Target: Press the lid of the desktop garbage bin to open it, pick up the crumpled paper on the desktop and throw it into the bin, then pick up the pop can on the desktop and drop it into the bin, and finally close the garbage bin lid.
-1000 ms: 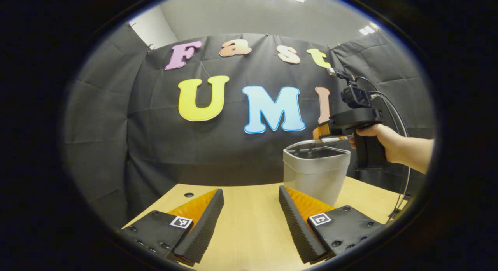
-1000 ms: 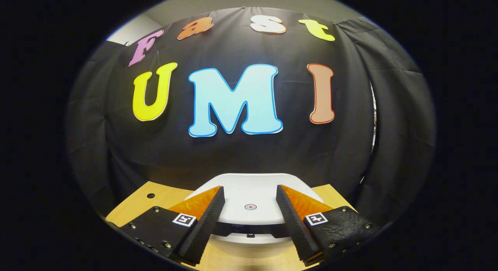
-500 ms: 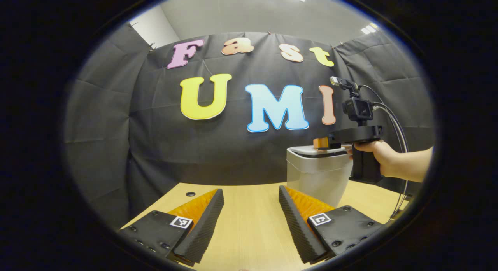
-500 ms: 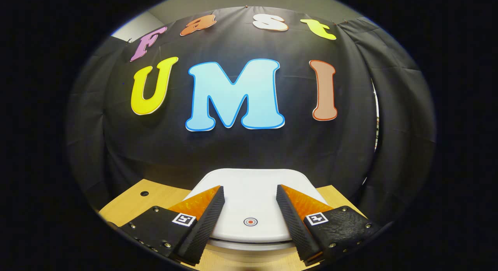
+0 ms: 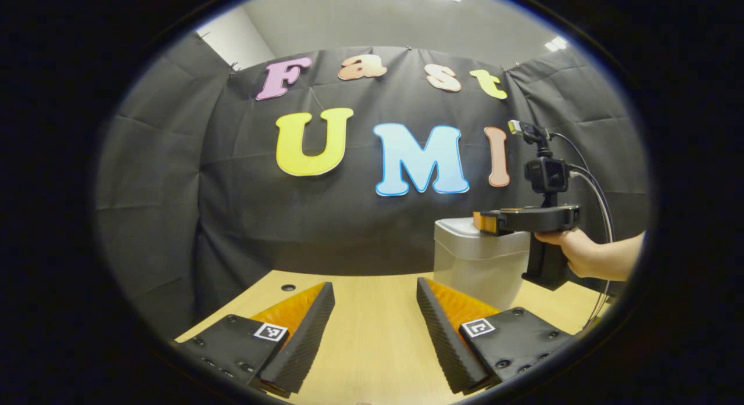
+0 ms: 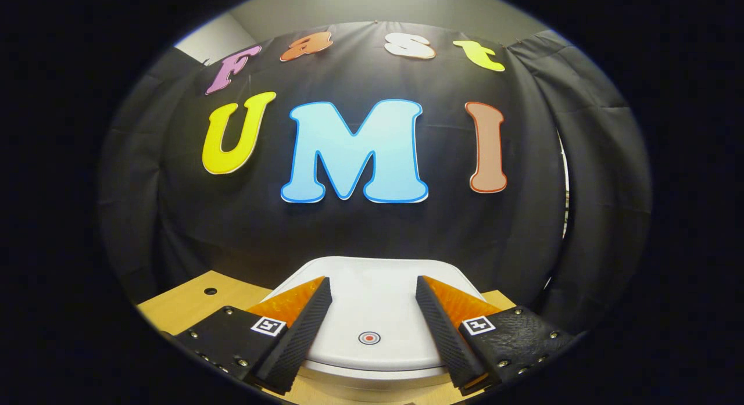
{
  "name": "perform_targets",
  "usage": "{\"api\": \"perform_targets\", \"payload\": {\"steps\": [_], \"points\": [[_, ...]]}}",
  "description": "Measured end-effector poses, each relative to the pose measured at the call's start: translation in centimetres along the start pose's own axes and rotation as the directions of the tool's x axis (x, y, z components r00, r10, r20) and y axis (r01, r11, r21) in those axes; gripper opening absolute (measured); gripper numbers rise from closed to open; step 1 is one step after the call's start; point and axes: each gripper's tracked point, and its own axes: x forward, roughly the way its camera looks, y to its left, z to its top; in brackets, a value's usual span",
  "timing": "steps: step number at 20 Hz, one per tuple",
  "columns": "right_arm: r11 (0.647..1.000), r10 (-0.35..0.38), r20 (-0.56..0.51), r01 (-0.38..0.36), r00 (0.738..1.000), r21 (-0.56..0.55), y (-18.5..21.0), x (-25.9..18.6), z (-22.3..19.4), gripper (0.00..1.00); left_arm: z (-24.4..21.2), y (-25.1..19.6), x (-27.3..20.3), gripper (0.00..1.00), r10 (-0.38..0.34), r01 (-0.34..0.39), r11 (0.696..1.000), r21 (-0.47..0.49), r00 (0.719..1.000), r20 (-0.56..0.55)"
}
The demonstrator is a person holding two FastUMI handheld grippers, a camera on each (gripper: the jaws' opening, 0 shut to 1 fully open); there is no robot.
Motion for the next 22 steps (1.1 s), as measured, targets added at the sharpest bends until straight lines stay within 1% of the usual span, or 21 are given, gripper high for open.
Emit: {"api": "perform_targets", "payload": {"steps": [2,6,9,10,11,12,14,15,17,18,20,22], "points": [[1.000,-0.004,0.016,0.004,1.000,-0.008,-0.1,-0.1,0.0,0.95,-0.1,-0.2,0.1,0.93,0.000,0.000,1.000,0.001,1.000,-0.001],[1.000,-0.010,0.007,0.011,1.000,-0.024,0.0,-0.1,-0.4,0.95,0.0,-0.5,0.3,0.93,-0.002,0.002,1.000,0.005,1.000,0.001],[1.000,-0.012,-0.015,0.012,1.000,0.002,0.0,0.0,-0.9,0.96,0.1,-0.3,0.5,0.93,0.003,-0.003,1.000,0.010,1.000,0.005],[1.000,-0.011,-0.010,0.012,1.000,0.018,0.0,-0.1,-0.9,0.96,0.2,-0.3,0.6,0.96,0.004,-0.004,1.000,0.009,1.000,0.005],[1.000,-0.013,-0.008,0.013,1.000,0.016,-0.1,0.1,-0.9,0.98,0.2,-0.2,0.6,0.96,0.005,-0.005,1.000,0.007,1.000,0.003],[1.000,-0.016,-0.002,0.017,1.000,0.013,-0.1,0.0,-1.0,0.96,0.2,-0.1,0.7,0.96,0.005,-0.005,1.000,0.005,1.000,0.002],[1.000,-0.024,-0.003,0.024,1.000,0.018,-0.2,0.1,-1.0,0.97,0.3,-0.2,0.6,0.96,0.004,-0.004,1.000,0.001,1.000,0.004],[1.000,-0.026,-0.003,0.026,1.000,0.017,-0.2,0.0,-1.0,0.97,0.4,-0.3,0.5,0.93,0.003,-0.003,1.000,0.001,1.000,0.007],[0.999,-0.033,0.002,0.033,0.999,0.023,-0.3,0.0,-0.9,0.97,0.8,-0.6,0.0,0.93,0.000,0.000,1.000,-0.002,1.000,0.014],[0.999,-0.037,-0.001,0.037,0.999,0.022,-0.1,-0.1,-1.0,0.96,1.0,-0.7,-0.2,0.96,-0.001,0.001,1.000,-0.003,1.000,0.017],[0.999,-0.046,0.018,0.045,0.999,0.015,-0.2,-0.1,-0.5,0.97,1.4,-0.9,-0.8,0.96,-0.003,0.003,1.000,-0.002,1.000,0.025],[0.998,-0.050,0.015,0.049,0.999,0.038,-0.3,-0.2,-0.5,0.97,1.8,-0.9,-1.5,0.96,0.005,-0.005,1.000,0.008,1.000,0.028]]}}
